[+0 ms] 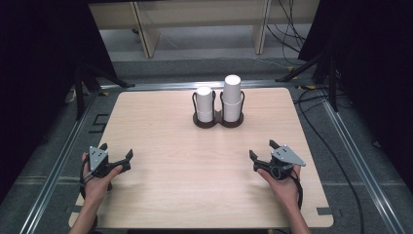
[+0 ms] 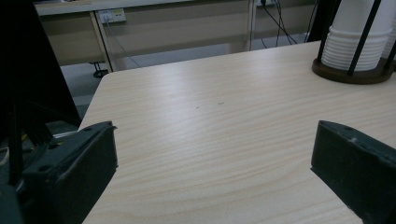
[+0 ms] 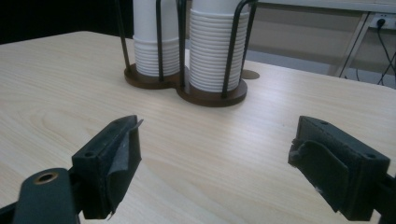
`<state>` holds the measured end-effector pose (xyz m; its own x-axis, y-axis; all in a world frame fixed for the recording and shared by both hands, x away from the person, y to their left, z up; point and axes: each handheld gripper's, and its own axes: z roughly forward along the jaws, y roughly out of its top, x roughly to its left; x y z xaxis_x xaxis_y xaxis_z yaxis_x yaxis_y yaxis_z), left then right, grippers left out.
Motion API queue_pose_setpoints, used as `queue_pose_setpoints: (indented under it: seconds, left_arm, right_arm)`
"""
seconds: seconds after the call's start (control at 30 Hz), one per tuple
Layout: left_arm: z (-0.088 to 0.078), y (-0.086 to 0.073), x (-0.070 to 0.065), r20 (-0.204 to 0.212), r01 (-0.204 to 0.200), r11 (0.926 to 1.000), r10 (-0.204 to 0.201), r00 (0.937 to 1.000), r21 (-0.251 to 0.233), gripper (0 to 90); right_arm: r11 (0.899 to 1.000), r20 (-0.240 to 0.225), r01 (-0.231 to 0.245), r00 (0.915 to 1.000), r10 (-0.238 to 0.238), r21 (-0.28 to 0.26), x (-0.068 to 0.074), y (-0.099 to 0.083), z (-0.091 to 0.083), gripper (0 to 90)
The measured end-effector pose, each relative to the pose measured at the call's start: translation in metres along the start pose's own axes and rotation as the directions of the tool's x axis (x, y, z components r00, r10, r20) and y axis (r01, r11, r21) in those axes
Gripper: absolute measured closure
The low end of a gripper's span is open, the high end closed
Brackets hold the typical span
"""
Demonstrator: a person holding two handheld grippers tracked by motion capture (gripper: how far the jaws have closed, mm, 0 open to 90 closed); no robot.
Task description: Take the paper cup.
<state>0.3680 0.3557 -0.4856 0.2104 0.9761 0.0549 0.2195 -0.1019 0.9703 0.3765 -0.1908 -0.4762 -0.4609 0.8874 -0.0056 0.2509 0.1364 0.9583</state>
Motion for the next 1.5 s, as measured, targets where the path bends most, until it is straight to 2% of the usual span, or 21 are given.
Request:
queue_pose_setpoints:
  seconds: [0.07, 0.27, 0.3, 0.4, 0.43, 0.5, 0.53, 0.63, 0.77, 0.8, 0.83, 0.9, 0.93, 0.97, 1.0, 1.03, 1.17, 1.2, 1.3, 1.37, 1.5]
  left_arm:
    - [0.001, 0.002, -0.003, 0.006, -0.009, 0.9999, 0.009, 0.9999, 0.01, 0.0]
    - [0.007, 0.011, -0.008, 0.035, -0.01, 0.9999, 0.01, 0.9993, -0.014, 0.0]
    - [0.01, 0.016, -0.009, 0.047, -0.009, 0.9995, 0.011, 0.9988, -0.031, 0.0]
    - [0.016, 0.02, -0.011, 0.066, -0.005, 0.9991, 0.008, 0.9978, -0.043, 0.0]
    - [0.02, 0.025, -0.013, 0.075, -0.016, 0.9991, 0.019, 0.997, -0.039, 0.6]
    - [0.022, 0.026, -0.015, 0.087, -0.006, 0.9993, 0.01, 0.9962, -0.038, 0.9]
    - [0.023, 0.029, -0.016, 0.087, -0.018, 0.9997, 0.019, 0.996, -0.018, 0.9]
    - [0.029, 0.038, -0.019, 0.109, -0.031, 0.9992, 0.034, 0.9934, -0.026, 0.0]
    - [0.038, 0.045, -0.024, 0.164, -0.034, 0.9993, 0.037, 0.9858, -0.017, 0.5]
    - [0.042, 0.044, -0.026, 0.177, -0.04, 0.9991, 0.042, 0.9832, -0.014, 2.1]
    - [0.044, 0.044, -0.027, 0.177, -0.044, 0.999, 0.044, 0.9831, -0.005, 2.7]
    - [0.054, 0.045, -0.033, 0.198, -0.038, 0.9993, 0.036, 0.9795, 0.006, 2.0]
    - [0.054, 0.045, -0.033, 0.198, -0.038, 0.9993, 0.036, 0.9795, 0.006, 1.3]
    - [0.06, 0.049, -0.036, 0.219, -0.046, 0.9988, 0.041, 0.9748, 0.017, 0.2]
    - [0.063, 0.05, -0.038, 0.225, -0.044, 0.9989, 0.04, 0.9735, 0.014, 0.0]
    - [0.066, 0.052, -0.041, 0.227, -0.041, 0.999, 0.035, 0.9731, 0.02, 0.0]
    - [0.077, 0.055, -0.051, 0.234, -0.042, 0.9988, 0.035, 0.9717, 0.024, 0.0]
    - [0.082, 0.055, -0.055, 0.246, -0.045, 0.9987, 0.037, 0.9686, 0.024, 0.0]
    - [0.09, 0.055, -0.065, 0.269, -0.045, 0.9985, 0.035, 0.9627, 0.033, 0.0]
    - [0.1, 0.055, -0.073, 0.281, -0.035, 0.9987, 0.023, 0.9594, 0.038, 0.0]
    - [0.11, 0.056, -0.08, 0.29, -0.038, 0.9982, 0.023, 0.9568, 0.045, 0.0]
  right_arm:
    - [0.999, 0.001, 0.037, 0.9993, -0.037, -0.005, 0.0, 0.003, 0.002, 16.3]
    - [0.999, -0.016, 0.041, 0.999, -0.041, -0.013, 0.003, 0.013, 0.008, 16.7]
    - [1.0, -0.026, 0.006, 0.9996, -0.007, -0.025, 0.007, 0.02, 0.01, 17.0]
    - [0.999, -0.04, 0.01, 0.9991, -0.011, -0.037, 0.008, 0.025, 0.014, 17.4]
    - [0.998, -0.024, 0.038, 0.9989, -0.039, -0.045, 0.01, 0.031, 0.017, 17.6]
    - [0.998, -0.036, 0.033, 0.9987, -0.035, -0.056, 0.013, 0.035, 0.021, 18.1]
    - [0.998, -0.036, 0.033, 0.9987, -0.035, -0.056, 0.013, 0.035, 0.021, 18.1]
    - [0.998, -0.051, 0.034, 0.998, -0.036, -0.052, 0.017, 0.042, 0.028, 19.7]
    - [0.997, -0.063, 0.03, 0.9974, -0.034, -0.064, 0.023, 0.051, 0.04, 20.2]
    - [0.997, -0.083, 0.03, 0.9959, -0.035, -0.068, 0.025, 0.054, 0.044, 21.7]
    - [0.997, -0.111, -0.001, 0.9938, -0.008, -0.076, 0.027, 0.056, 0.047, 23.5]
    - [0.997, -0.106, -0.008, 0.9944, 0.0, -0.078, 0.032, 0.061, 0.054, 22.8]
    - [0.997, -0.106, 0.01, 0.9942, -0.018, -0.08, 0.033, 0.063, 0.056, 22.7]
    - [0.997, -0.125, 0.001, 0.9921, -0.011, -0.078, 0.034, 0.065, 0.059, 22.7]
    - [0.996, -0.101, 0.034, 0.994, -0.042, -0.078, 0.034, 0.067, 0.061, 22.6]
    - [0.998, -0.122, 0.015, 0.9923, -0.023, -0.064, 0.037, 0.069, 0.064, 22.6]
    - [0.997, -0.134, 0.025, 0.9903, -0.034, -0.068, 0.04, 0.075, 0.071, 22.6]
    - [0.997, -0.122, 0.029, 0.9918, -0.037, -0.071, 0.042, 0.077, 0.072, 22.6]
    - [0.996, -0.14, 0.037, 0.9889, -0.049, -0.081, 0.043, 0.082, 0.08, 22.4]
    - [0.997, -0.157, 0.016, 0.9872, -0.026, -0.07, 0.046, 0.085, 0.087, 22.2]
    - [0.995, -0.158, 0.045, 0.9857, -0.058, -0.085, 0.047, 0.089, 0.094, 22.2]
